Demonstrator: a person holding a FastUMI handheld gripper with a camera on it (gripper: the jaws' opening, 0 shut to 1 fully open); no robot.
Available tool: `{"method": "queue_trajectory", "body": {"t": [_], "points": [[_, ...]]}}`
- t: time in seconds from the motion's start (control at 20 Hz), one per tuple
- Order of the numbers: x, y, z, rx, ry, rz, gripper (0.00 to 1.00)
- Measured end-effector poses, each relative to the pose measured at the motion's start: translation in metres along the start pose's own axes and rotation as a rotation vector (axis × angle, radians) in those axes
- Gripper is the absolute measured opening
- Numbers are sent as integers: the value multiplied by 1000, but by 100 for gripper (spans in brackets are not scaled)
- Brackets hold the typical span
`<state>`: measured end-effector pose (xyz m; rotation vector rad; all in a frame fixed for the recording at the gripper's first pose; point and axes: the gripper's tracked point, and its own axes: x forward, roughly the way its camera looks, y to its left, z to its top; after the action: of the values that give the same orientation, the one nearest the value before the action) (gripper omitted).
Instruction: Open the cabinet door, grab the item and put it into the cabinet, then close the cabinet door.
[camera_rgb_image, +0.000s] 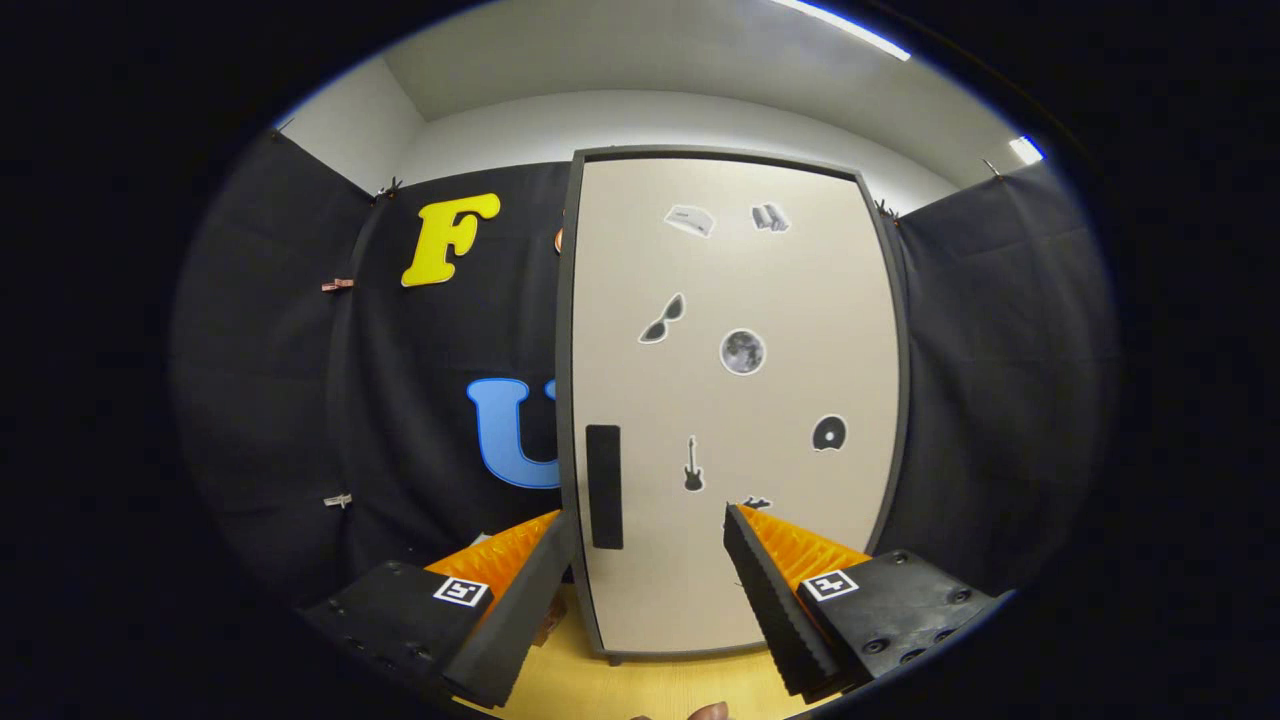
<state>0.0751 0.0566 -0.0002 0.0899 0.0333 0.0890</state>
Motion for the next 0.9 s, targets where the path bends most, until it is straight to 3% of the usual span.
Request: {"method": "queue_trajectory", "body": {"t": [0.55,0.8,0.9], "points": [[102,34,-41,-3,58,-17,97],[122,28,-64,29,128,-52,44],[129,25,-67,76,148,-46,42]]}}
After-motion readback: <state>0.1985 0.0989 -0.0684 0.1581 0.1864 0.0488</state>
